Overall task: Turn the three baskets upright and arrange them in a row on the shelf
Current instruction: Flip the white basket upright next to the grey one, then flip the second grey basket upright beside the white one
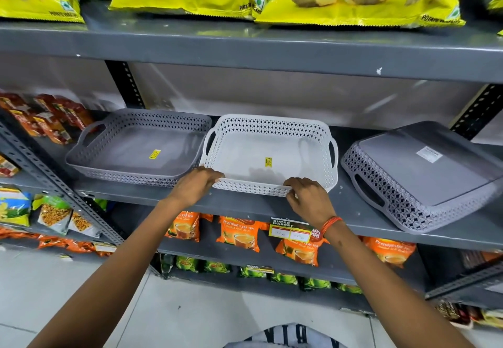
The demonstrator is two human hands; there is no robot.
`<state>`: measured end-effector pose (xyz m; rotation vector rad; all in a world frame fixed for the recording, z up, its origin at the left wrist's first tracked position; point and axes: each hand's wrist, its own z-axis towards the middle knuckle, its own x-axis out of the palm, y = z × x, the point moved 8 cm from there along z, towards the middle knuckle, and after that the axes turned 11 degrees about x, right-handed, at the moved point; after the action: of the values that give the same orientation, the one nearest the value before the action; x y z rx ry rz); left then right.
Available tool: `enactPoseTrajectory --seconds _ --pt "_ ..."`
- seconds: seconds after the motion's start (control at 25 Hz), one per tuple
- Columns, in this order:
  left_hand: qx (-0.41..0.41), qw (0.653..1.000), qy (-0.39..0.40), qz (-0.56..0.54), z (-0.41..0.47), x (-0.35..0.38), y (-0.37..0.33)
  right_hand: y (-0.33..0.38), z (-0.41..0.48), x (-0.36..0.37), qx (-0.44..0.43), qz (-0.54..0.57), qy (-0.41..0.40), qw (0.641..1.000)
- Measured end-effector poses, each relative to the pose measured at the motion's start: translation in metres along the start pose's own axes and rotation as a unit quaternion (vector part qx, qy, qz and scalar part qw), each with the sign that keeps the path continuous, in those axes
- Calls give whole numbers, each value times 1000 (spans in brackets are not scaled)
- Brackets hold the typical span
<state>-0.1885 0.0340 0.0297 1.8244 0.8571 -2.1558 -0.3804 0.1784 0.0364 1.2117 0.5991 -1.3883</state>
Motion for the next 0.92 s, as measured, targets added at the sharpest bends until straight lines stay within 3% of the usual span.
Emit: enactPoseTrajectory --seconds 0.16,0.4,0.48,0.64,0.8,0.92 --pt "5 1000 -4 -6 2 0 -1 3 0 -3 2 -6 3 1000" --pt "-13 998 56 5 10 3 -8 4 -2 -7 -4 17 1 1000" --pt "-4 999 45 6 18 0 -35 3 -5 -16 -16 35 -32 999" --pt "73 996 -54 -16 54 -1 -121 -30 -11 -46 0 54 -80 995" --pt "144 983 -115 -18 99 15 -209 -97 -23 -91 22 58 -98 993" --pt "171 978 -115 -35 126 44 -264 -160 -42 -123 59 55 -128 988"
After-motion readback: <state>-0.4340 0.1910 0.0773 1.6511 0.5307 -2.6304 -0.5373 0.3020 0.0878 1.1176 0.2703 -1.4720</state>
